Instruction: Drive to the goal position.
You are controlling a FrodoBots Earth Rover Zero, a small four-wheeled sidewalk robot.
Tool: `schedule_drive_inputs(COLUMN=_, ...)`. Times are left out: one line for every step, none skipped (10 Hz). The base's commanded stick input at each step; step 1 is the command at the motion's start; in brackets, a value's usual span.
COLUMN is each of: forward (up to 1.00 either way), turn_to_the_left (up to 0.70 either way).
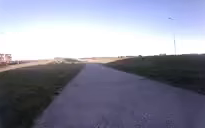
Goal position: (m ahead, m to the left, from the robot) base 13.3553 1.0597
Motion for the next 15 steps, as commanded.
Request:
schedule_drive_inputs(forward=0.70, turn_to_the_left=0.00)
schedule_drive_inputs(forward=0.70, turn_to_the_left=0.00)
schedule_drive_inputs(forward=0.70, turn_to_the_left=0.00)
schedule_drive_inputs(forward=0.70, turn_to_the_left=0.00)
schedule_drive_inputs(forward=0.70, turn_to_the_left=0.00)
schedule_drive_inputs(forward=0.70, turn_to_the_left=0.00)
schedule_drive_inputs(forward=0.70, turn_to_the_left=0.00)
schedule_drive_inputs(forward=0.70, turn_to_the_left=0.00)
schedule_drive_inputs(forward=0.70, turn_to_the_left=0.00)
schedule_drive_inputs(forward=0.70, turn_to_the_left=0.00)
schedule_drive_inputs(forward=0.70, turn_to_the_left=0.00)
schedule_drive_inputs(forward=0.70, turn_to_the_left=0.00)
schedule_drive_inputs(forward=0.70, turn_to_the_left=0.00)
schedule_drive_inputs(forward=0.70, turn_to_the_left=0.00)
schedule_drive_inputs(forward=0.70, turn_to_the_left=0.00)
